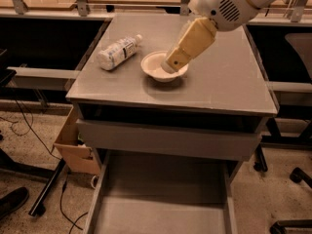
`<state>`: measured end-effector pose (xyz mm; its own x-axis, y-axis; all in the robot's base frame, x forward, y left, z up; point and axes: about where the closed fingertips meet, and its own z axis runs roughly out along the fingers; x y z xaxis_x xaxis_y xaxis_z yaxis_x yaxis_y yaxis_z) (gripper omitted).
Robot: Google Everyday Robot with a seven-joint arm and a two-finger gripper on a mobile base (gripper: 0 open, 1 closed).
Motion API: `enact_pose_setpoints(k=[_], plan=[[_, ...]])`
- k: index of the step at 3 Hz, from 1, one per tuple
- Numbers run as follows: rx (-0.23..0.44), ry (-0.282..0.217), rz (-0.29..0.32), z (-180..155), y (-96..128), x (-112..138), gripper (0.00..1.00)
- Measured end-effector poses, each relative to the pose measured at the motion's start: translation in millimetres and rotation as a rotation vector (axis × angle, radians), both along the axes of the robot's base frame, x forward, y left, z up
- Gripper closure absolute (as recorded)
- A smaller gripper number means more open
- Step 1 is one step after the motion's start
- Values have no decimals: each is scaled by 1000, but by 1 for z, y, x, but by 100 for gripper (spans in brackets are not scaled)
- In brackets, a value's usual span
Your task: Place blue plastic bottle into middle drawer
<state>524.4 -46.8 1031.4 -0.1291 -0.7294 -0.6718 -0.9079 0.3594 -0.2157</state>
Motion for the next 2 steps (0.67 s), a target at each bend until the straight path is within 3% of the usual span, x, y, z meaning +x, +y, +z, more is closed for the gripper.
enact_pose_setpoints(k=[1,2], plan=[[-24,-9,-74,-24,19,28,0],[-66,-14,-199,-62,34,76,0]])
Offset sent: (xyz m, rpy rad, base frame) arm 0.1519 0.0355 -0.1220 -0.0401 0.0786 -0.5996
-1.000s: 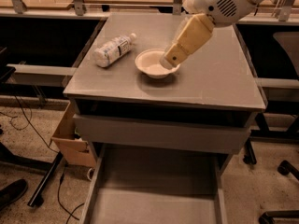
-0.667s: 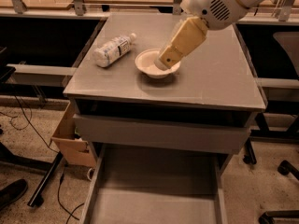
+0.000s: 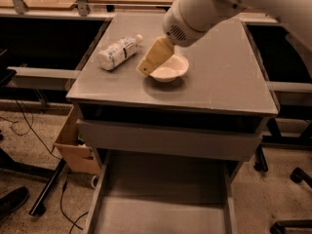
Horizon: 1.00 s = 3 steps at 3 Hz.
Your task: Place blue plastic bottle into middle drawer
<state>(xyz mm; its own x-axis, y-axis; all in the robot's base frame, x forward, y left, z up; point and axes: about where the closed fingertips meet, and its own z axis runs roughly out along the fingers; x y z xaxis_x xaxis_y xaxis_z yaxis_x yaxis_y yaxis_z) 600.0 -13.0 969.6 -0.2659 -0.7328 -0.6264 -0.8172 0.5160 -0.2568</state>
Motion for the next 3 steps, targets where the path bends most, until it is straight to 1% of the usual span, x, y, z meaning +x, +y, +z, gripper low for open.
enact_pose_setpoints(k=[1,2,3], plan=[[-42,-20,-118,-27,10,55,0],[-52,-30,-176,-26,6,63,0],[-52,-30,-175,-26,6,63,0]])
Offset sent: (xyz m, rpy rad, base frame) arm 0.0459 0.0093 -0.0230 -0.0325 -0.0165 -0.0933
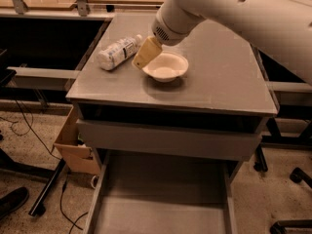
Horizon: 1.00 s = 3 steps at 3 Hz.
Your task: Place blue plastic bottle into middle drawer
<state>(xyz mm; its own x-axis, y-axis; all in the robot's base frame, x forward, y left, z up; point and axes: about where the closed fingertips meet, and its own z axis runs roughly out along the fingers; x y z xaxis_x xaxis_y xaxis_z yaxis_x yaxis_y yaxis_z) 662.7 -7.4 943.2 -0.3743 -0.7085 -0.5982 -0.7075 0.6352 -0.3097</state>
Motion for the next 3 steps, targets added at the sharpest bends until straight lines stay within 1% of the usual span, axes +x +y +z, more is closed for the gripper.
enact_pose_setpoints(k=[1,2,3], plan=[[2,-5,16,-1,4,0,0],[6,-55,120,-4,28,9,0],[-46,-142,281,-6,62,31,0]])
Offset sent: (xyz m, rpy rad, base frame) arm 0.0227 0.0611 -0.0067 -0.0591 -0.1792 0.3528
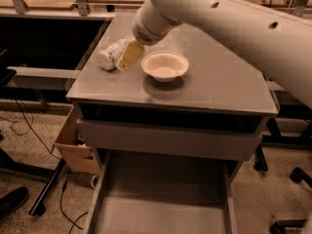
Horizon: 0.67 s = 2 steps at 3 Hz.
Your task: Place blue plastic bottle into middle drawer
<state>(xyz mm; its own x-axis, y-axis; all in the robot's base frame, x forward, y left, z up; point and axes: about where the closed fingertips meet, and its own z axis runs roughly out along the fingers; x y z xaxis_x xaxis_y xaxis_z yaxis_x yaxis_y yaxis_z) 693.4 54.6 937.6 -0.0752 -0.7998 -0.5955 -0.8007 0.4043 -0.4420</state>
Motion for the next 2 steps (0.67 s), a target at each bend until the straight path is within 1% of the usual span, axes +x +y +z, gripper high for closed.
enact_pose_setpoints(k=[1,2], plan=[[-58,-71,151,-2,34,22,0],[-152,-128,289,-7,64,41,0]])
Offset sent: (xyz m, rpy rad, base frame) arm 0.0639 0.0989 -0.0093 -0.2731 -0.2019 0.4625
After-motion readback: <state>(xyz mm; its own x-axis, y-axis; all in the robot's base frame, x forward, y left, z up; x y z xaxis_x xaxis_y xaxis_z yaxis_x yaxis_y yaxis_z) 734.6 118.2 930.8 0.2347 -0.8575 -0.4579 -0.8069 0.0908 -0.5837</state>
